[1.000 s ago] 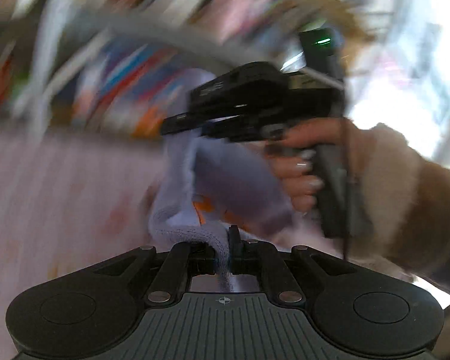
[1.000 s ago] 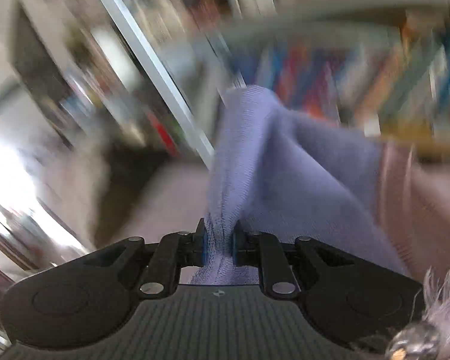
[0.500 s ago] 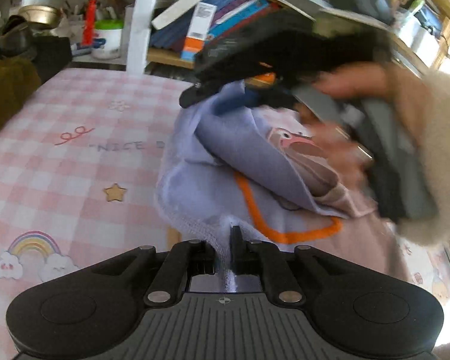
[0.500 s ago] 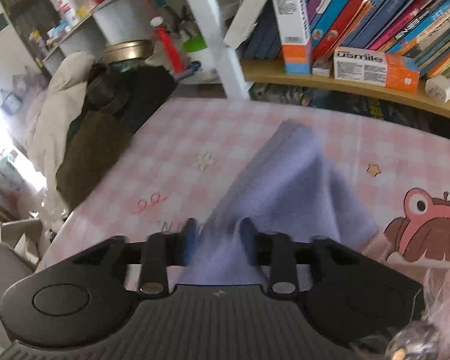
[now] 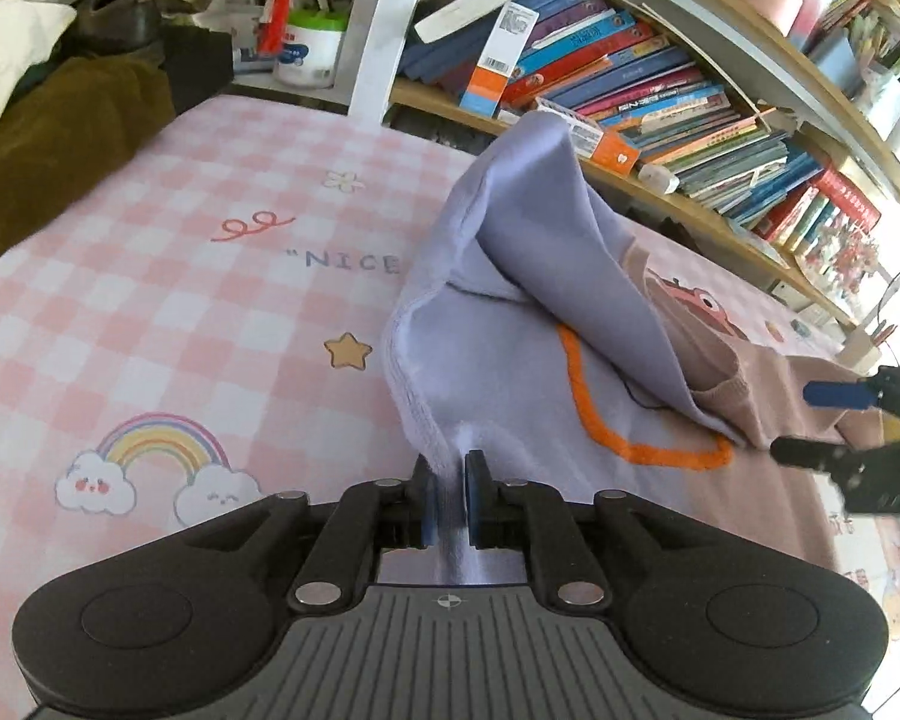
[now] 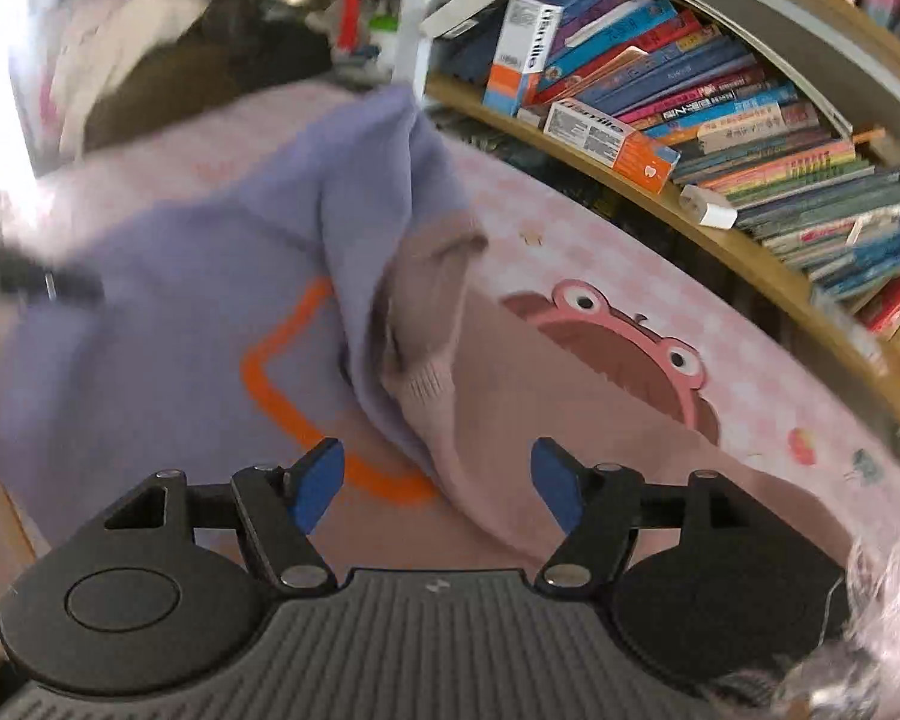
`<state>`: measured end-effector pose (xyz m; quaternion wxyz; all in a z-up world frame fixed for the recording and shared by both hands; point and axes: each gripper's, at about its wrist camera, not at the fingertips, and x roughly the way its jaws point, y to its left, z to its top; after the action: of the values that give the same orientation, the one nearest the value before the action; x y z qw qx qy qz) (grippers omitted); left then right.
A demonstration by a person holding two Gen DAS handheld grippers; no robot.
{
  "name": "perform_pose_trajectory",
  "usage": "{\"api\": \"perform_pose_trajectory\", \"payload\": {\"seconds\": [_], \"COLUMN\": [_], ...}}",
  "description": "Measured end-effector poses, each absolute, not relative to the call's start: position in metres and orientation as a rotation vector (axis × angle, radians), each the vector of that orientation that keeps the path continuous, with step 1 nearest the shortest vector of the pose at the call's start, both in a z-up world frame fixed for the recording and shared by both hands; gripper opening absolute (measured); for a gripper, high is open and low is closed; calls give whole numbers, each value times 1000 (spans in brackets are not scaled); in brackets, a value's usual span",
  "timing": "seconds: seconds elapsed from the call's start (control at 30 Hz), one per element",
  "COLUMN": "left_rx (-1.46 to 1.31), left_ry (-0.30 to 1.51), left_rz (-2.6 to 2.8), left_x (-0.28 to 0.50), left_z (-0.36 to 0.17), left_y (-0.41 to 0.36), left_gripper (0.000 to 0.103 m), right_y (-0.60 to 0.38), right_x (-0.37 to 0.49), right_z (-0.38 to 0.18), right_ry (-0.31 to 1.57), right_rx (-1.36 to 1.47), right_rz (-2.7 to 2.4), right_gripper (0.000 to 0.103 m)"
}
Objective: Fold clothes
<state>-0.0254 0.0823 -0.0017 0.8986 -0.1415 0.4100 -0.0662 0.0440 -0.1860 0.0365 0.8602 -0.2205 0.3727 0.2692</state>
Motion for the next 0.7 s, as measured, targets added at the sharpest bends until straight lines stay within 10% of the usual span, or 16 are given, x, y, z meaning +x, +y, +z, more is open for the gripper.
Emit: {"api": "perform_pose_trajectory", "payload": {"seconds": [0.2, 0.3, 0.7], "left_rx": [-316, -340, -257], "left_ry": [890, 916, 905], "left_rz": [-93, -89, -6], "left_x": [-24, -25, -18], "left_z": [-12, -18, -9], "left_y": [75, 76, 76], "left_gripper": [13, 8, 5], "right_y": [-170, -171, -190], "right_x": [44, 64, 218], "right_z": [2, -5, 63], "right_ry": [666, 749, 644], "right_rx": [-727, -729, -450], "right_rz": [548, 618, 313], "right_gripper": [49, 7, 11]}}
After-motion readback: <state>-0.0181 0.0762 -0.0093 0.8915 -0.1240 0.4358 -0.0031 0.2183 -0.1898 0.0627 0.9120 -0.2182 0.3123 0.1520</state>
